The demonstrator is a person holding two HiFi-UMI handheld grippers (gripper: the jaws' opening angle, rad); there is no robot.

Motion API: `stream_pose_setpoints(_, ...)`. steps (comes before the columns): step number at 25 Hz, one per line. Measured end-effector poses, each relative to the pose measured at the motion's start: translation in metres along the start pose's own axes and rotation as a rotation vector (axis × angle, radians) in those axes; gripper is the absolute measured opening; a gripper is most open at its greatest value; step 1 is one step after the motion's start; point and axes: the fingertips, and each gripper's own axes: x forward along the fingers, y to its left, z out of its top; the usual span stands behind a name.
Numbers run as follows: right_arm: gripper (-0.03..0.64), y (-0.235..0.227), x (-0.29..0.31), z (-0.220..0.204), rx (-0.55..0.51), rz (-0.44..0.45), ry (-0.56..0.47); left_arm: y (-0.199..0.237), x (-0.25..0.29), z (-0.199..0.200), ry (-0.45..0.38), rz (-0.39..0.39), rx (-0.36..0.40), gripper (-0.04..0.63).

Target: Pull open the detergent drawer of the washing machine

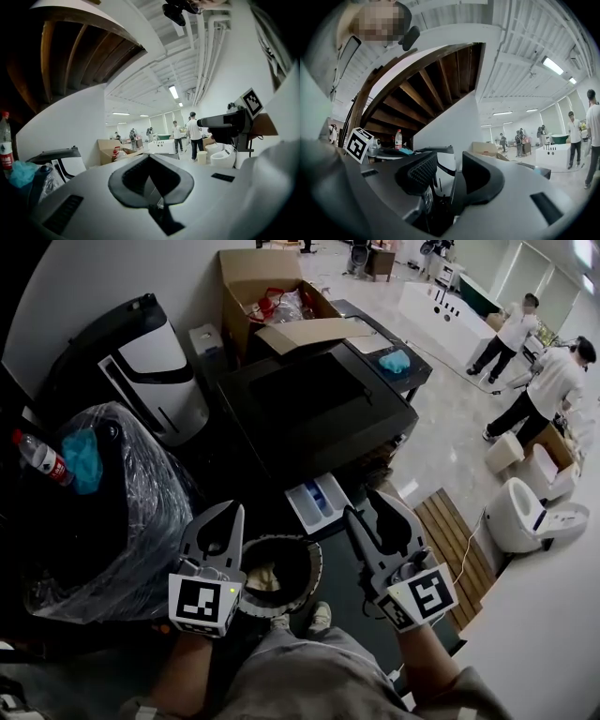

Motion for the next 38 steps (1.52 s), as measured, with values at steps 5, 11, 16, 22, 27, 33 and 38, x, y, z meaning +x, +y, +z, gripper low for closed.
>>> stream_pose_setpoints(5, 0.138, 0.009, 0.000, 0.027, -0.044, 0.017, -0.029, 0.004, -0.009, 0.022, -0.042, 0.007, -0.008, 0.015)
stream_pose_setpoints(11, 0.107, 0.013, 0.002, 0.039, -0.078, 0.028, -0.032, 0.005, -0.016, 0.037, -0.073, 0.005, -0.025, 0.015)
stream_pose_setpoints(16, 0.083, 0.017, 0.000, 0.047, -0.065, 0.045, -0.048, 0.001, -0.018, 0.042, -0.076, -0.007, -0.019, 0.015)
stream_pose_setpoints(22, 0.048, 0.023, -0.008, 0.062, -0.084, 0.067, -0.069, -0.003, -0.022, 0.050, -0.088, -0.014, -0.013, 0.015)
stream_pose_setpoints(27, 0.037, 0.020, -0.017, 0.065, -0.103, 0.047, -0.061, -0.010, -0.026, 0.050, -0.079, -0.025, -0.003, 0.015)
stream_pose_setpoints(33, 0.031, 0.006, -0.018, 0.056, -0.058, 0.022, -0.020, -0.015, -0.024, 0.050, -0.073, -0.038, 0.004, 0.015)
stream_pose_setpoints(38, 0.031, 0.007, -0.019, 0.054, -0.073, 0.037, -0.009, -0.017, -0.024, 0.047, -0.066, -0.044, 0.010, 0.015)
